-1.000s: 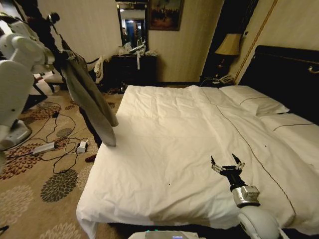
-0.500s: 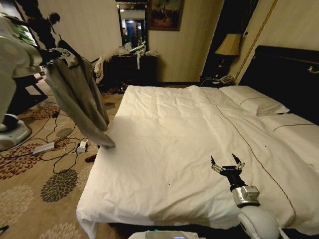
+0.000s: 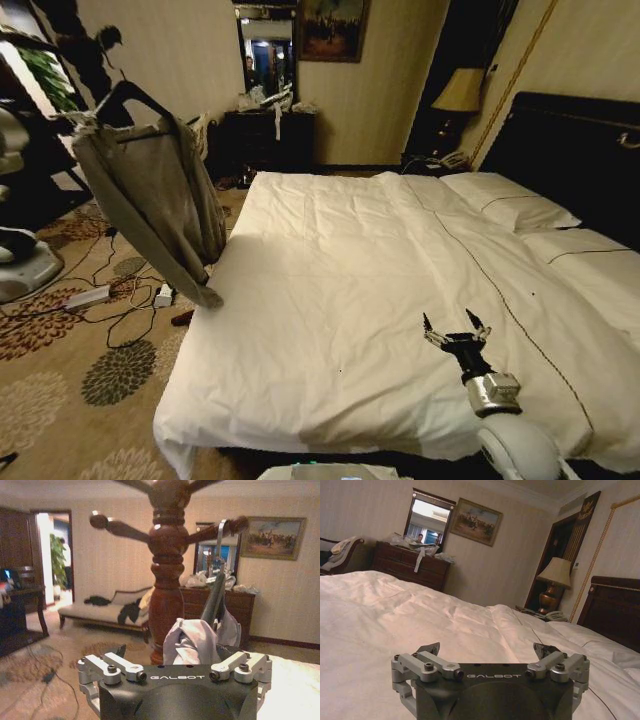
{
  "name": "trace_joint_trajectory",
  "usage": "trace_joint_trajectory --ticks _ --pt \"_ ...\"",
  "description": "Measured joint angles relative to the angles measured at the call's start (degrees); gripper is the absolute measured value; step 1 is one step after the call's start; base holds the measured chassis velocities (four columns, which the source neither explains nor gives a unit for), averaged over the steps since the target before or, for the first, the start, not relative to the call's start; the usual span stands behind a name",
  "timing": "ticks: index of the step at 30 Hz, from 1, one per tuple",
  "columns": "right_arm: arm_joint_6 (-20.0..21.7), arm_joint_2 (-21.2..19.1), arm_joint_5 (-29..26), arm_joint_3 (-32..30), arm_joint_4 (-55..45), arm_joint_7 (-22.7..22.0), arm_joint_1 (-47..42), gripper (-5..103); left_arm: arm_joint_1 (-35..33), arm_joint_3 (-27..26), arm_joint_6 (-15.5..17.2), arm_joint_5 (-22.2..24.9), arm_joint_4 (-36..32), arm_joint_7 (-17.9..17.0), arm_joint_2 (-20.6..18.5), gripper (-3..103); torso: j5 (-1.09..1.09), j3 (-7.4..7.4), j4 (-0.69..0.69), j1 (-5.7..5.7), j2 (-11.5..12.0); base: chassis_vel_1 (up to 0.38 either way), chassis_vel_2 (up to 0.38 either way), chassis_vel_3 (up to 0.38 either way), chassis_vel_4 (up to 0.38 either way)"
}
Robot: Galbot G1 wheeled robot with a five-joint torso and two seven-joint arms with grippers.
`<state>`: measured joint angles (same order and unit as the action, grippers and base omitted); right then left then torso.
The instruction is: Pick up the clothes from the bed and hang them on the clothes hanger.
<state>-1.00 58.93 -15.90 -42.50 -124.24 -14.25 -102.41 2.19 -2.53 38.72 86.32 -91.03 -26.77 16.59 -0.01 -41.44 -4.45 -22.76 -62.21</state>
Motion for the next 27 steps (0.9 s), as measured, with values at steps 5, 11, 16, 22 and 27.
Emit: trace_joint_trajectory --ticks 5,11,16,22,27 --pt "0.0 0.0 0.0 0.0 0.0 0.0 0.0 100 -4.9 -1.7 -5.2 0.3 -8.3 1.7 -4.1 100 0.01 0.00 0.01 0.00 0.0 0.000 0.000 0.000 0.000" --pt "0.0 0.0 0.0 0.0 0.0 0.0 0.0 100 -15.0 -9.5 -12.1 1.2 -20.3 0.0 -3.1 100 0.04 0.00 -0.04 0.00 0.0 0.000 0.000 0.000 0.000" --pt "0.0 0.0 0.0 0.0 0.0 0.0 0.0 100 -30.9 -17.1 -15.3 -5.9 -26.2 -1.0 5.1 100 -0.03 -0.01 -0.04 0.00 0.0 0.000 0.000 0.000 0.000" --pt "0.0 0.0 0.0 0.0 0.0 0.0 0.0 100 -57.2 -29.3 -20.2 -21.2 -32.9 2.7 16.7 100 0.02 -0.02 0.00 -0.02 0.0 0.000 0.000 0.000 0.000" --pt "0.0 0.0 0.0 0.0 0.0 0.0 0.0 100 -80.2 -38.2 -25.5 -37.8 -38.8 9.3 27.6 100 0.03 0.00 0.00 0.01 0.0 0.000 0.000 0.000 0.000"
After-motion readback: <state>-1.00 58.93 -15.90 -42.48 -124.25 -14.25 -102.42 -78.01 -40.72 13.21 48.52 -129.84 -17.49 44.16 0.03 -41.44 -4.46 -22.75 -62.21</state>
